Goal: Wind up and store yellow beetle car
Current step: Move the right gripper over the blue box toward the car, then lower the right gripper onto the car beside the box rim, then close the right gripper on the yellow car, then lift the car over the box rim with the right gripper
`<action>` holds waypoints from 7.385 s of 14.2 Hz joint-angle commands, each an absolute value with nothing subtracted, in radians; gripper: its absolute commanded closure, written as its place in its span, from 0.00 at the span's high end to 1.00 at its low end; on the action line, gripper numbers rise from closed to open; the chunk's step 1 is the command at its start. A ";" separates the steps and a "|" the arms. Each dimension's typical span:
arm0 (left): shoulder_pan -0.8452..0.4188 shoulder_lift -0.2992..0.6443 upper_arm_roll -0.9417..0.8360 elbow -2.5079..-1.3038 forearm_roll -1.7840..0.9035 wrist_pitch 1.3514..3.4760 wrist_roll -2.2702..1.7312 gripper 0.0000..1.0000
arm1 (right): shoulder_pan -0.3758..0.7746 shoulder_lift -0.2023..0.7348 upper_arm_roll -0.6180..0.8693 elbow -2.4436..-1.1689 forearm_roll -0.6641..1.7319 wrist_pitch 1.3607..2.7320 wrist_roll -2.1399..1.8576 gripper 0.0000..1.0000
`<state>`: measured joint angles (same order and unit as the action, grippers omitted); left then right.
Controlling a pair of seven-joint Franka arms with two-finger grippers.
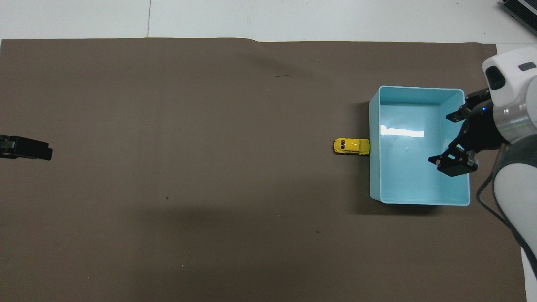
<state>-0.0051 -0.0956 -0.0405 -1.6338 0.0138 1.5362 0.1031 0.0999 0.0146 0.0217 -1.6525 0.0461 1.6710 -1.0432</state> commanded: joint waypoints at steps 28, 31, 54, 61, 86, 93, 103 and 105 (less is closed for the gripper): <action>-0.002 -0.051 -0.034 -1.572 -0.041 1.516 0.025 1.00 | 0.178 0.215 0.025 -1.781 0.037 1.996 -1.299 1.00; 0.003 -0.051 -0.032 -1.572 -0.040 1.516 0.026 1.00 | 0.179 0.229 0.025 -1.802 0.035 2.045 -1.301 1.00; 0.008 -0.049 -0.031 -1.569 -0.023 1.513 0.083 1.00 | 0.199 0.360 0.025 -1.902 -0.006 2.287 -1.336 1.00; 0.008 -0.049 -0.028 -1.569 -0.023 1.513 0.084 1.00 | 0.204 0.367 0.025 -1.913 -0.006 2.307 -1.335 0.99; 0.009 -0.049 -0.026 -1.572 -0.023 1.513 0.084 1.00 | 0.250 0.361 0.026 -1.841 0.015 2.258 -1.261 0.27; 0.008 -0.049 -0.028 -1.569 -0.023 1.513 0.084 1.00 | 0.249 0.325 0.044 -1.781 0.031 2.178 -1.226 0.23; 0.009 -0.049 -0.026 -1.569 -0.023 1.513 0.084 1.00 | 0.112 0.207 0.040 -1.770 0.046 2.002 -1.366 0.23; 0.008 -0.051 -0.026 -1.569 -0.023 1.513 0.084 1.00 | 0.068 0.199 0.038 -1.784 0.046 1.976 -1.419 0.23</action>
